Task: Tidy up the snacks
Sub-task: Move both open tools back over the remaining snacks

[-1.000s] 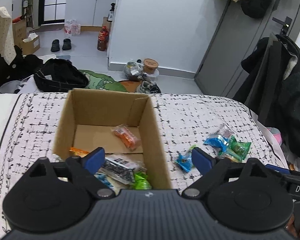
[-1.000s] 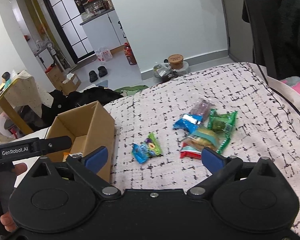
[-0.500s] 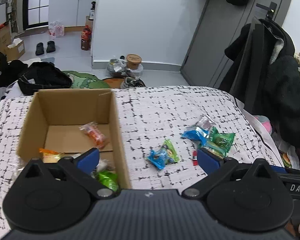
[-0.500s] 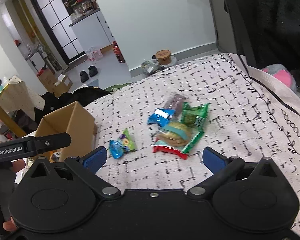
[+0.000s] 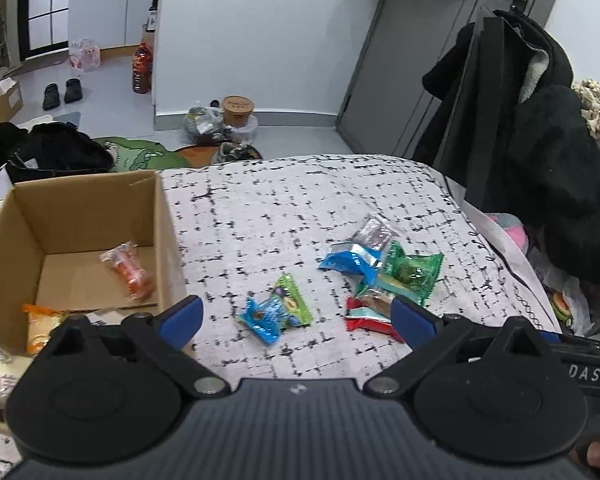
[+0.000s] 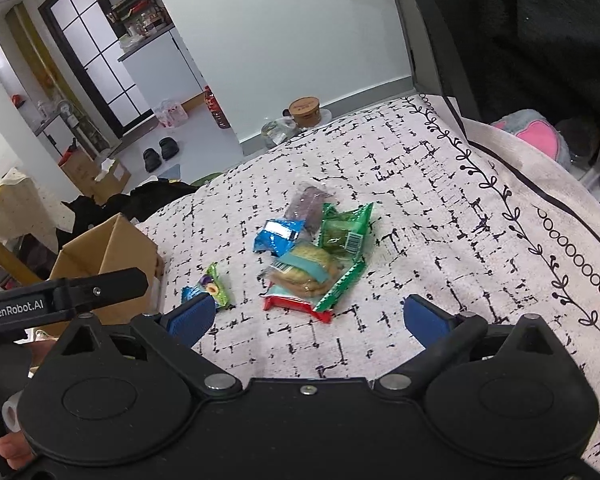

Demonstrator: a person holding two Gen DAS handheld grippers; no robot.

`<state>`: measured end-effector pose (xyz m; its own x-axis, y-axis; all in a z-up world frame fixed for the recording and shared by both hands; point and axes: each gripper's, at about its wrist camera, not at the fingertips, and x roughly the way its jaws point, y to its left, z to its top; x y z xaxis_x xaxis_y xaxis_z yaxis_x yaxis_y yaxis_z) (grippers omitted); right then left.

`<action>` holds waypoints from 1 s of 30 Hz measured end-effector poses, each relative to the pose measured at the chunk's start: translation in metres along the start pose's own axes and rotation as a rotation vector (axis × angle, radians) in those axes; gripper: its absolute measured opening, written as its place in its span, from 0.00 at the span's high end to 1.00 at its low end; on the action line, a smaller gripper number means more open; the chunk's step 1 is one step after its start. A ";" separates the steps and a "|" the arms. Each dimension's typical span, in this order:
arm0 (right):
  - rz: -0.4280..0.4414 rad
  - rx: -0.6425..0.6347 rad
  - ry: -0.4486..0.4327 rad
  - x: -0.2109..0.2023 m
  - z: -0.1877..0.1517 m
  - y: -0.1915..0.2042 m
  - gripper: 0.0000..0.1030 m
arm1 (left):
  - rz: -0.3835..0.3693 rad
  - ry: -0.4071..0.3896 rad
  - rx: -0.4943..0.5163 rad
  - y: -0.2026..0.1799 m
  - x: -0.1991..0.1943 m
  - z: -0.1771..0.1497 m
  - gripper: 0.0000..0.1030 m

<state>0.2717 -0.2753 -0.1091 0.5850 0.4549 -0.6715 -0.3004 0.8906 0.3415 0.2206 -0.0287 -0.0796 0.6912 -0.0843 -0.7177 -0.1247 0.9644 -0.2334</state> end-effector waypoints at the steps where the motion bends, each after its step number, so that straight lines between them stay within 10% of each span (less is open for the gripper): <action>1: 0.002 0.003 0.001 0.001 0.001 -0.001 0.04 | -0.005 -0.002 0.002 -0.001 0.001 0.000 0.03; 13: 0.025 0.049 0.003 0.025 0.004 -0.002 0.05 | 0.053 0.022 -0.065 0.002 0.035 0.006 0.22; 30: 0.017 0.067 0.001 0.032 0.010 -0.011 0.05 | 0.163 0.004 -0.021 -0.010 0.061 0.006 0.25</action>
<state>0.3008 -0.2704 -0.1275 0.5795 0.4700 -0.6658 -0.2595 0.8809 0.3959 0.2683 -0.0421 -0.1175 0.6576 0.0719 -0.7500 -0.2500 0.9598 -0.1272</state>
